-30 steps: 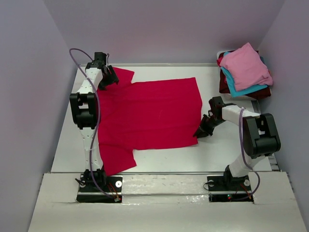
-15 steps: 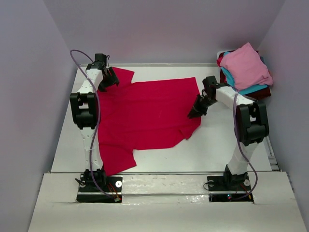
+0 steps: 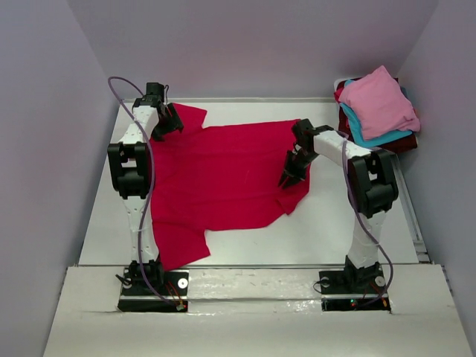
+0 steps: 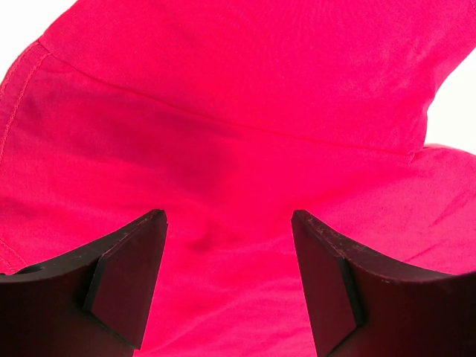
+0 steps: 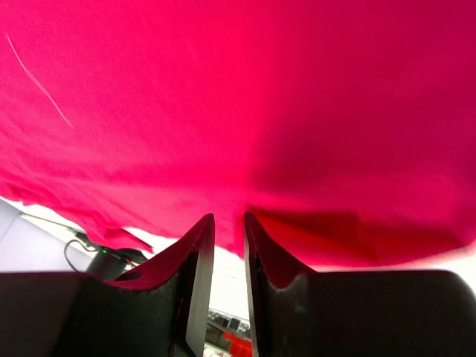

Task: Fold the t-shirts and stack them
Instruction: Flatten the tshirt out

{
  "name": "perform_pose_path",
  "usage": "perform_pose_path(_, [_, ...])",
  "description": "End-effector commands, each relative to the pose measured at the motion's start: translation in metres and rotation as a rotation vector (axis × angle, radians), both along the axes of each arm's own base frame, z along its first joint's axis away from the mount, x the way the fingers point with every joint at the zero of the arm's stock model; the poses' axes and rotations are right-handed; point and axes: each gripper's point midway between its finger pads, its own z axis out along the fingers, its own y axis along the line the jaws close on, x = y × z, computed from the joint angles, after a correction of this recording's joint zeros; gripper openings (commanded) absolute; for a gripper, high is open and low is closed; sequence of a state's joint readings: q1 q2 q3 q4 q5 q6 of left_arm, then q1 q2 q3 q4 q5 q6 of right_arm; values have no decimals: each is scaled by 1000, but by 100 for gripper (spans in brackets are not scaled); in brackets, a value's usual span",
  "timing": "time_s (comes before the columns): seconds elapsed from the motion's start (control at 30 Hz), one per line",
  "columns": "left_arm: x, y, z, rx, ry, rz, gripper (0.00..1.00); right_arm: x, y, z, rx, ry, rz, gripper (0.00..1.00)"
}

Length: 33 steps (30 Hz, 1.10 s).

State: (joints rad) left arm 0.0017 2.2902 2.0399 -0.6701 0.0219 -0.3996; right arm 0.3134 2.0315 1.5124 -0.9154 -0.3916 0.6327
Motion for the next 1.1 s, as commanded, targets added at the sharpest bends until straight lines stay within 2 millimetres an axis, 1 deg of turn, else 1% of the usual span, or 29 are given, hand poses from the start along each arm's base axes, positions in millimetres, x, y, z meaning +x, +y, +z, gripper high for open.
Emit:
perform_pose_path(0.0, [4,3,33,9,-70,-5,79,-29,-19,29,-39,-25,-36,30])
perform_pose_path(0.03, [5,3,33,9,-70,-5,79,-35,-20,38,-26,-44,-41,32])
perform_pose_path(0.07, [5,3,32,9,-69,-5,79,-49,-24,32,-34,-14,-46,34])
perform_pose_path(0.1, [6,3,32,9,-70,-5,79,-55,-26,32,-34,-8,-51,36])
perform_pose_path(0.13, [6,2,32,8,-69,-6,79,-62,-28,32,-34,-4,-56,41])
perform_pose_path(0.17, [6,2,32,3,-69,-7,79,-66,-28,36,-20,-21,-59,43])
perform_pose_path(0.2, [7,1,33,3,-73,-6,79,-72,-28,34,-15,-7,-67,44])
perform_pose_path(0.23, [7,2,32,3,-70,-4,79,-87,-31,23,-18,31,-69,44])
perform_pose_path(0.27, [8,1,33,3,-72,-6,79,-93,-27,22,6,31,-58,44])
perform_pose_path(0.3, [8,2,33,3,-73,-7,79,-98,-27,17,10,44,-61,44])
perform_pose_path(0.33, [8,2,34,7,-73,-7,79,-108,-26,8,12,64,-51,44])
perform_pose_path(0.43, [9,3,33,10,-73,-6,79,-117,-24,-3,13,83,-52,44])
perform_pose_path(0.53, [8,3,33,12,-70,-9,79,-122,-26,-12,12,86,-62,43])
perform_pose_path(0.63, [7,3,33,15,-68,-9,79,-120,-27,-15,8,77,-75,43])
perform_pose_path(0.73, [5,3,32,16,-64,-10,79,-117,-26,-22,4,75,-83,43])
perform_pose_path(0.93, [2,4,29,19,-55,-10,79,-103,-22,-24,6,46,-95,44])
perform_pose_path(1.07, [3,4,29,21,-58,-10,79,-99,-22,-28,1,48,-98,44])
